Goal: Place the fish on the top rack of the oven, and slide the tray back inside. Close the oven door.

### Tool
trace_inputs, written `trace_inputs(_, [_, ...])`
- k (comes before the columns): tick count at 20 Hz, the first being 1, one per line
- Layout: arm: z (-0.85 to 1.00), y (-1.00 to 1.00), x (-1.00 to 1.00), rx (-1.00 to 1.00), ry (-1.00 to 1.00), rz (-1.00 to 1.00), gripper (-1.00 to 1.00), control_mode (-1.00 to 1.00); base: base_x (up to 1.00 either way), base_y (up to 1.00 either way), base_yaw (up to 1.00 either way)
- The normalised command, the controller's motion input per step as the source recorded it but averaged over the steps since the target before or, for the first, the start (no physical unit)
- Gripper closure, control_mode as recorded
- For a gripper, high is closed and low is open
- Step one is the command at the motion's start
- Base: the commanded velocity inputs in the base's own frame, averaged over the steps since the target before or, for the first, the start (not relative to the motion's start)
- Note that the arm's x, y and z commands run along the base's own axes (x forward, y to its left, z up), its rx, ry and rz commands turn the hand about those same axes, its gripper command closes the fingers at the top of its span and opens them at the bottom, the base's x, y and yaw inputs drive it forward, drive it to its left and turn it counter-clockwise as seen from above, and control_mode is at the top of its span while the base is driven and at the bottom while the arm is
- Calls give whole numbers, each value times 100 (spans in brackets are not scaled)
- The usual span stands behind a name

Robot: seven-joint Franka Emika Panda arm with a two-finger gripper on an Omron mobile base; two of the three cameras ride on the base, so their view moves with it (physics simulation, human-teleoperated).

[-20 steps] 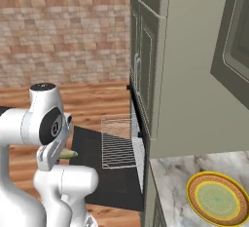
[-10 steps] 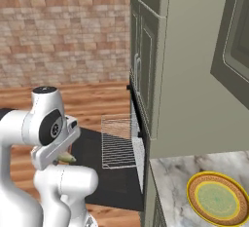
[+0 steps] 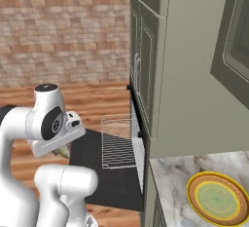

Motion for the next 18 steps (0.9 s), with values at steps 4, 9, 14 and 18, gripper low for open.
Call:
trace_inputs(4, [-28, 10, 49, -3, -8, -42, 100, -100, 0, 0, 0])
trace_inputs(9, [-31, 5, 47, -5, -6, -43, 100, -100, 0, 0, 0])
trace_inputs(14, [-27, 0, 38, -5, -4, -41, 100, -100, 0, 0, 0])
trace_inputs(18, [-20, 0, 34, -3, -3, -39, 100, -100, 0, 0, 0])
